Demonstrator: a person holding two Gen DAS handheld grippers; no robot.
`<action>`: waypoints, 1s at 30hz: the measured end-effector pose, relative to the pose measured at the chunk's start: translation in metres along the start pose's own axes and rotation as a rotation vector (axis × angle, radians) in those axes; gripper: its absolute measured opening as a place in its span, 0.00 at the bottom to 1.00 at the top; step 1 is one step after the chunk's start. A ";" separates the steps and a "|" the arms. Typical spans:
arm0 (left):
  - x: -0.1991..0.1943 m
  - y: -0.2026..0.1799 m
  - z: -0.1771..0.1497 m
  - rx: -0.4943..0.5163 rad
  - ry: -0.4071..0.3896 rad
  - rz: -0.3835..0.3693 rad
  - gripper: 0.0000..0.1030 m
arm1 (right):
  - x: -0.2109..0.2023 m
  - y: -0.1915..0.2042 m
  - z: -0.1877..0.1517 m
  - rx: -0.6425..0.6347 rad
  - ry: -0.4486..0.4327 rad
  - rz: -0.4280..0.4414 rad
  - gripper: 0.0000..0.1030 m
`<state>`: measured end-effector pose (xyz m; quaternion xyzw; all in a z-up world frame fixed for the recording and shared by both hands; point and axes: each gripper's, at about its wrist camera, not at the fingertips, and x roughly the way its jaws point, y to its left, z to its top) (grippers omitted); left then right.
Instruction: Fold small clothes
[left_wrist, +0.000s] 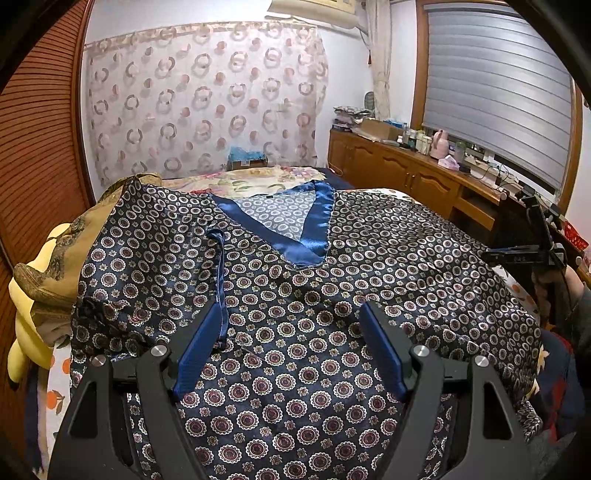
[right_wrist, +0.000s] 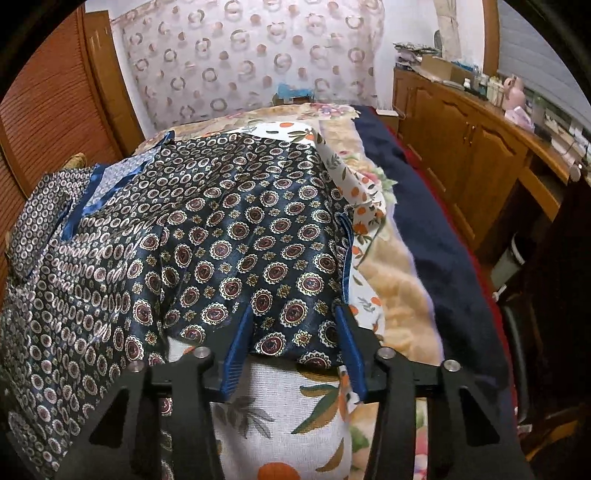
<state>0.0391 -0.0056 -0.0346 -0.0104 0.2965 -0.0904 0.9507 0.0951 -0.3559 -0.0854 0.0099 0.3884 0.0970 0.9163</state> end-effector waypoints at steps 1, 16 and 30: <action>0.000 0.000 0.000 -0.001 0.000 0.001 0.75 | -0.003 0.000 0.002 -0.009 -0.006 -0.019 0.31; 0.005 -0.001 -0.001 -0.008 0.015 -0.001 0.75 | -0.063 0.077 0.041 -0.199 -0.251 -0.013 0.07; 0.009 -0.006 -0.004 -0.004 0.030 -0.015 0.75 | -0.053 0.117 0.014 -0.279 -0.196 0.150 0.50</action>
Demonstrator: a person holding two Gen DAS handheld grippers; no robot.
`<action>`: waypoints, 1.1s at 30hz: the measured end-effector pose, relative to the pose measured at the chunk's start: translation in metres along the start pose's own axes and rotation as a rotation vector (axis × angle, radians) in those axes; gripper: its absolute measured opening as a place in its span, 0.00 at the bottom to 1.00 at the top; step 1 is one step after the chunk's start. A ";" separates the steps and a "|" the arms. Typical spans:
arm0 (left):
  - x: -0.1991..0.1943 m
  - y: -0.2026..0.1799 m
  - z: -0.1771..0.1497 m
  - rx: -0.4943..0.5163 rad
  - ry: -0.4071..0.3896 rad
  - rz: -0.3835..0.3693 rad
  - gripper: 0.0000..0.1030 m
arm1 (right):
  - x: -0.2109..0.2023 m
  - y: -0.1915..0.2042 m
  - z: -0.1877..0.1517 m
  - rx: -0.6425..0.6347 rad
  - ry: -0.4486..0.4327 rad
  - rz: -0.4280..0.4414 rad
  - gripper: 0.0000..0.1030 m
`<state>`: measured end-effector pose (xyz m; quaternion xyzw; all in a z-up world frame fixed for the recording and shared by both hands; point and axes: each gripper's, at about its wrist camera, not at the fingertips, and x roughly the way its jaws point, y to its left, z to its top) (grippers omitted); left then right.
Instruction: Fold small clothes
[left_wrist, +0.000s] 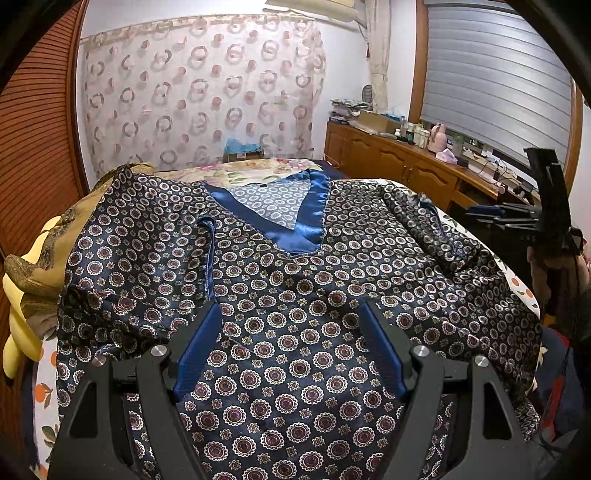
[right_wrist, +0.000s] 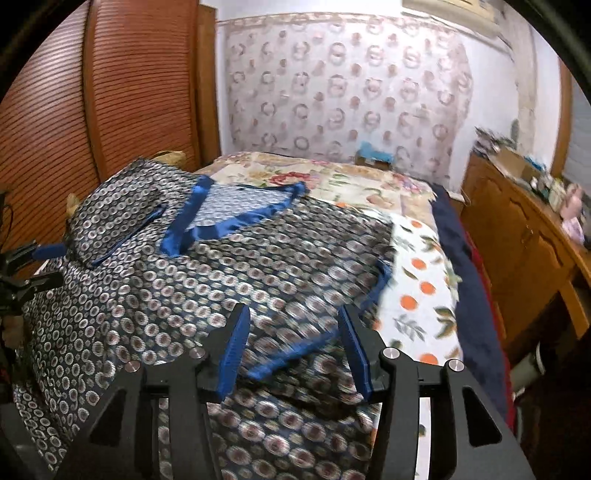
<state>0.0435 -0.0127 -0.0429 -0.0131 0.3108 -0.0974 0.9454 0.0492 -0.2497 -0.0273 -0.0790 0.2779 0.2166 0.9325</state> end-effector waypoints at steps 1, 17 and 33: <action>0.000 0.001 0.000 0.000 0.000 -0.001 0.75 | -0.001 -0.009 -0.002 0.021 0.004 -0.001 0.50; 0.004 0.010 -0.002 -0.016 0.015 0.007 0.75 | 0.097 -0.044 0.052 0.214 0.130 -0.042 0.08; 0.006 0.022 -0.004 -0.042 0.025 0.002 0.75 | 0.098 0.034 0.097 -0.017 0.051 0.057 0.50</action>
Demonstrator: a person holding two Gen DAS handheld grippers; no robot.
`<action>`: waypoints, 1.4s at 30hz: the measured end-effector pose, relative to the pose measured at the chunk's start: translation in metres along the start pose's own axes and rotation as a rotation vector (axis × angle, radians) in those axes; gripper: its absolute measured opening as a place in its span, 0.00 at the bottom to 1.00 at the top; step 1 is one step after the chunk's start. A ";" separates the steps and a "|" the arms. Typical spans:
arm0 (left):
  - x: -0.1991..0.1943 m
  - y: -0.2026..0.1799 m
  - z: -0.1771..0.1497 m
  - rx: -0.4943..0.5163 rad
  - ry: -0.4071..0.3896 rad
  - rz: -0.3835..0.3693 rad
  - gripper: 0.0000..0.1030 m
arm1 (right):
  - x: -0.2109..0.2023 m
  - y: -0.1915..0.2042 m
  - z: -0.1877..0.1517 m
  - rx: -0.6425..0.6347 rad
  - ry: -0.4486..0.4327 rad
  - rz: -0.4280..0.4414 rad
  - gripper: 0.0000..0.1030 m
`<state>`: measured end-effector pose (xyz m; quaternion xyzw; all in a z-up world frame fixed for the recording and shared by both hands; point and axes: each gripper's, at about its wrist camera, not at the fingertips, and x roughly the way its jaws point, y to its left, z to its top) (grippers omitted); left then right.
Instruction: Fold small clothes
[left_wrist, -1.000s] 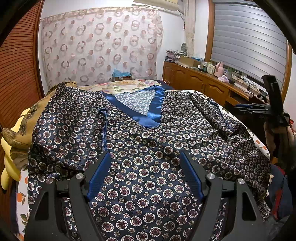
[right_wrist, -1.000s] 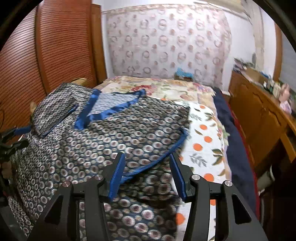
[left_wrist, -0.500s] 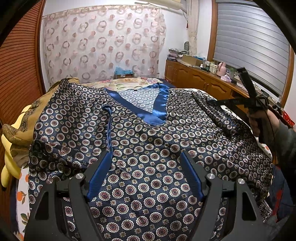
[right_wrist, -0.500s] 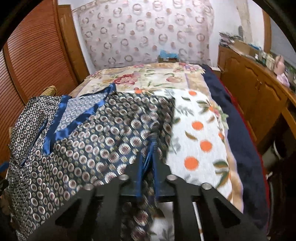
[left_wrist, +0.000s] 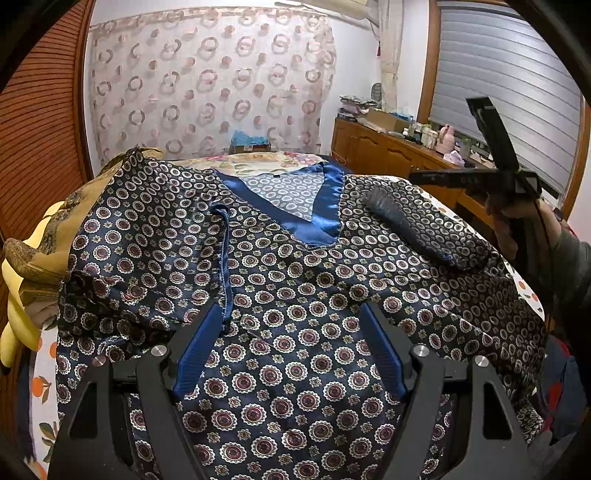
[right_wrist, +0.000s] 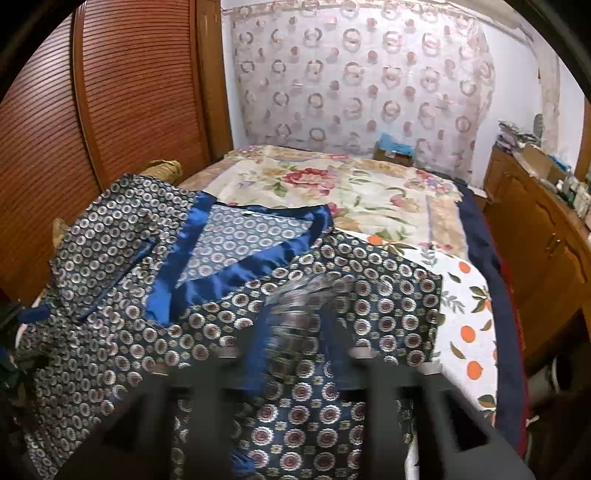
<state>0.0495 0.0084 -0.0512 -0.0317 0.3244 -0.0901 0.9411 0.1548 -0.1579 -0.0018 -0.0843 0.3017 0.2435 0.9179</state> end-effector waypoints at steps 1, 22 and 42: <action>0.000 0.003 0.001 -0.003 0.000 -0.001 0.75 | 0.001 -0.002 -0.002 -0.001 -0.003 -0.003 0.51; 0.023 0.083 0.074 -0.019 -0.021 0.147 0.75 | 0.064 -0.007 -0.024 0.009 0.138 -0.076 0.53; 0.070 0.156 0.139 -0.023 0.027 0.233 0.75 | 0.067 -0.016 -0.025 0.030 0.146 -0.089 0.70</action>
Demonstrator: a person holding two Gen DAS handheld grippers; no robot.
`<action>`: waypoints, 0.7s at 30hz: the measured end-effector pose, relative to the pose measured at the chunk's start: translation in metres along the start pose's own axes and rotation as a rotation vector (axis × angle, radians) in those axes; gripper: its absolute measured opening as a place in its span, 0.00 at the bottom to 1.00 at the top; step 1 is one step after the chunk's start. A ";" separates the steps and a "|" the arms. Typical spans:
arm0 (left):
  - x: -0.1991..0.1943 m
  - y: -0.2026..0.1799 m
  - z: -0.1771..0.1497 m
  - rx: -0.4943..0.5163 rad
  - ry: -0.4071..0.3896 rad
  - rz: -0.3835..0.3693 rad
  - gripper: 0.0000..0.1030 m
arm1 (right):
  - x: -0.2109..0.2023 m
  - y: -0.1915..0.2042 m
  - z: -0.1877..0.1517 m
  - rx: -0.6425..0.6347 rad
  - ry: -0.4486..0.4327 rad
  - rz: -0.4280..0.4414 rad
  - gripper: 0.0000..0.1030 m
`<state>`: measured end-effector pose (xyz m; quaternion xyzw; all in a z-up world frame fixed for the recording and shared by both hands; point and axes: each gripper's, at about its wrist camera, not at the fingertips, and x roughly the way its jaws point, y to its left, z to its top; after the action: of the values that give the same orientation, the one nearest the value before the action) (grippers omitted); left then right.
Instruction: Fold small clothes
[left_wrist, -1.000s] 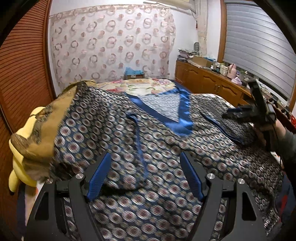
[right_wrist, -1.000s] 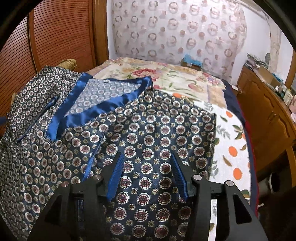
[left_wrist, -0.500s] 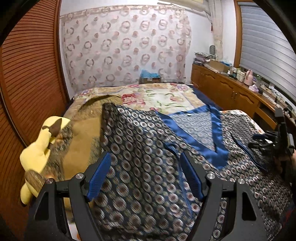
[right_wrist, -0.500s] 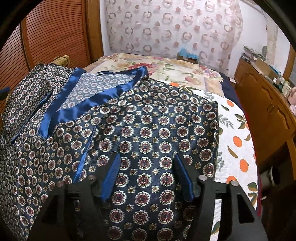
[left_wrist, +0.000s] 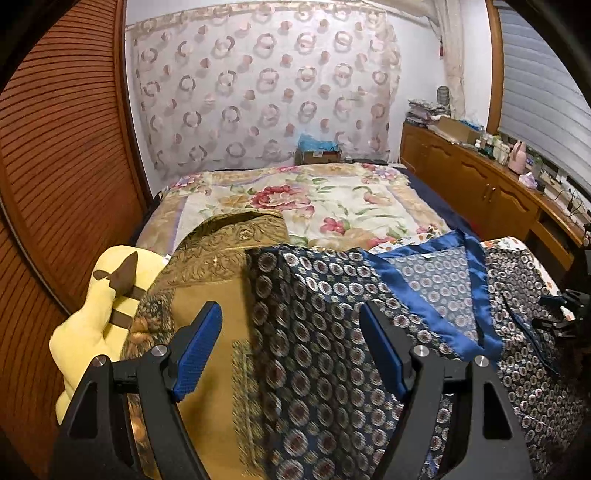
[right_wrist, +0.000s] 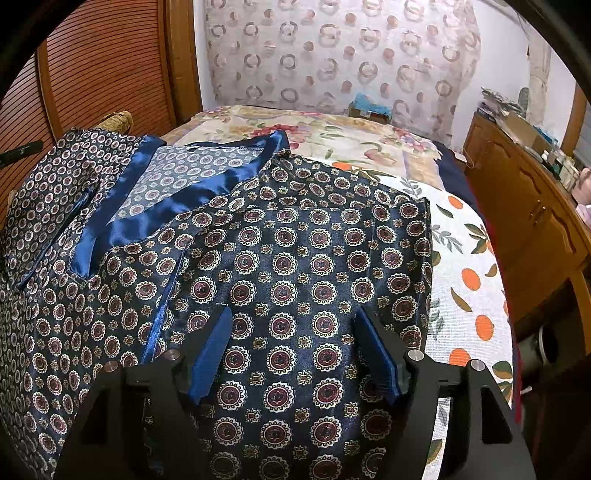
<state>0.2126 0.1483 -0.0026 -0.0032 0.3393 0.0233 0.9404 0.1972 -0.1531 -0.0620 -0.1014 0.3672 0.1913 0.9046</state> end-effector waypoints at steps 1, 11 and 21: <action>0.002 0.000 0.001 0.003 0.004 0.003 0.75 | 0.000 0.000 0.000 0.000 0.000 0.000 0.70; 0.028 0.006 0.007 0.002 0.074 -0.042 0.39 | 0.000 0.000 0.000 -0.008 0.002 0.008 0.74; 0.043 0.010 0.002 0.020 0.129 -0.003 0.24 | 0.000 0.002 0.000 -0.008 0.000 0.007 0.76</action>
<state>0.2464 0.1599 -0.0285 0.0044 0.3995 0.0184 0.9165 0.1965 -0.1518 -0.0626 -0.1036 0.3670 0.1958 0.9034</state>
